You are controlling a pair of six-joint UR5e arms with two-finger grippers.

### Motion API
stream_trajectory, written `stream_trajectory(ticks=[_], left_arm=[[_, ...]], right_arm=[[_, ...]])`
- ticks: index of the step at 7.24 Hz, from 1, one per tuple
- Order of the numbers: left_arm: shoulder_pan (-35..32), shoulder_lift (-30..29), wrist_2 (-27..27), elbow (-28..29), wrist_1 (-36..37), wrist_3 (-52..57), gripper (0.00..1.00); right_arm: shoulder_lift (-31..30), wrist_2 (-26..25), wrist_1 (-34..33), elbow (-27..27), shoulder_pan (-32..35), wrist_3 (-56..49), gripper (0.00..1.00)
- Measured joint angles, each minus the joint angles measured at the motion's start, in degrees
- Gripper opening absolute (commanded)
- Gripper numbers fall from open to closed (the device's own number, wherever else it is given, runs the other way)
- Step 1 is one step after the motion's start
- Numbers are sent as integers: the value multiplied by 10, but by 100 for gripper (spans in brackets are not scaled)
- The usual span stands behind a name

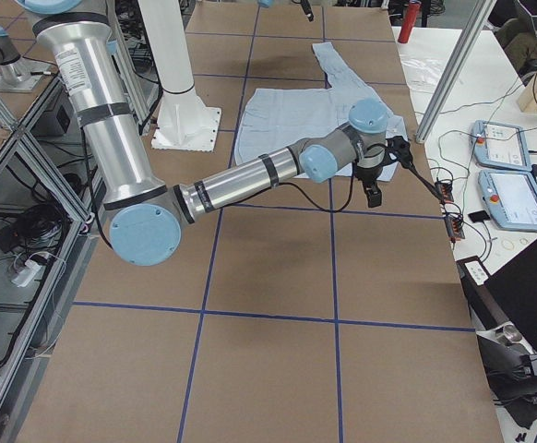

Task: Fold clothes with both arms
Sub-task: 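Fold the held sleeve across the shirt front with the right gripper, release, then grasp the cuff of the sleeve nearest the left gripper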

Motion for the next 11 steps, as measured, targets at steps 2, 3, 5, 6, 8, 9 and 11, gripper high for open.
stream_trajectory(ticks=[2, 3, 5, 6, 8, 9, 11], left_arm=[[30, -13, 50, 45, -24, -25, 81], [41, -24, 67, 68, -31, -28, 81], [66, -55, 106, 116, -39, -28, 81], [76, -67, 118, 136, -40, -27, 81], [94, -75, 136, 153, -42, -24, 81], [104, -76, 143, 155, -42, -23, 80], [115, -76, 156, 159, -43, -21, 75]], right_arm=[[-35, 9, 9, 14, 19, -6, 100], [-42, 11, 10, 18, 22, -7, 100], [-53, 10, 10, 25, 24, -7, 100], [-59, 9, 10, 31, 24, -7, 100], [-66, 8, 10, 37, 24, -8, 100], [-66, 8, 10, 38, 24, -8, 100], [-67, 8, 11, 38, 24, -8, 100]])
